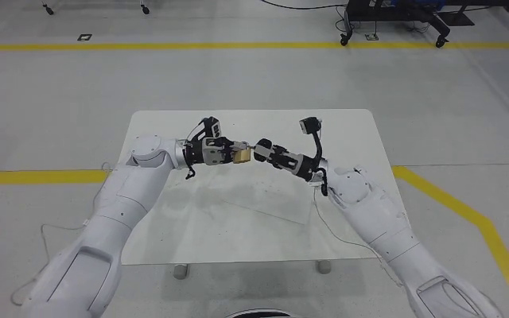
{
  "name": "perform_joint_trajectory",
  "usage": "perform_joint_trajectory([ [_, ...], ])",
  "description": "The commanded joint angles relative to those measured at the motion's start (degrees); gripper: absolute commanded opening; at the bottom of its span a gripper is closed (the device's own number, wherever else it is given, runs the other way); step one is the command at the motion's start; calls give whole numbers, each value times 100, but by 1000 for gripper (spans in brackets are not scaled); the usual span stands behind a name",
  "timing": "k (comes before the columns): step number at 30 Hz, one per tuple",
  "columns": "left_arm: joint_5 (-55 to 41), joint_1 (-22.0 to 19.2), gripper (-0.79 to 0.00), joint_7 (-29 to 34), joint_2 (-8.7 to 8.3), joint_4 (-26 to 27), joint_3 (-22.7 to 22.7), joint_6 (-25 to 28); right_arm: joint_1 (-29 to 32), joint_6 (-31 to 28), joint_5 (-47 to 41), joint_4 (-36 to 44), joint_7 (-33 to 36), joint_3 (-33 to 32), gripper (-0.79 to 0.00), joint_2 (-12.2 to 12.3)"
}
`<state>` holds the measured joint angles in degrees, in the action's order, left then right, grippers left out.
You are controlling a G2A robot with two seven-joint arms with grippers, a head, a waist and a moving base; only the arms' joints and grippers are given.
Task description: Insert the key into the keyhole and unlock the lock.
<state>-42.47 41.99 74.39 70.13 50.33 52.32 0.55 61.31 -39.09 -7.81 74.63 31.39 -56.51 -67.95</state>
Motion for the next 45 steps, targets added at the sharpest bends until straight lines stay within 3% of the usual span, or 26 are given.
perform_joint_trajectory([
  [1, -46, -6, -785, -15, 6, -19, 16, -6, -83, -96, -95, -109, -36, -87, -785, -3],
  [7, -46, -6, -785, -15, 6, -19, 16, -6, -120, -288, -494, -210, -37, -399, -785, 30],
  [20, -46, -6, -785, -15, 6, -19, 16, -6, -120, -288, -494, -210, -37, -399, -785, 30],
  [26, -46, -6, -785, -15, 6, -19, 16, -6, 995, -763, -115, 364, 42, -1083, -785, 269],
  [33, -46, -6, -785, -15, 6, -19, 16, -6, 2452, 100, -837, 1943, 549, -2189, -785, 565],
  [35, -46, -6, -785, -15, 6, -19, 16, -6, 2604, 368, -1319, 2093, 861, -2304, -785, 603],
  [45, -46, -6, -785, -15, 6, -19, 16, -6, 2604, 368, -1319, 2093, 861, -2304, -785, 603],
])
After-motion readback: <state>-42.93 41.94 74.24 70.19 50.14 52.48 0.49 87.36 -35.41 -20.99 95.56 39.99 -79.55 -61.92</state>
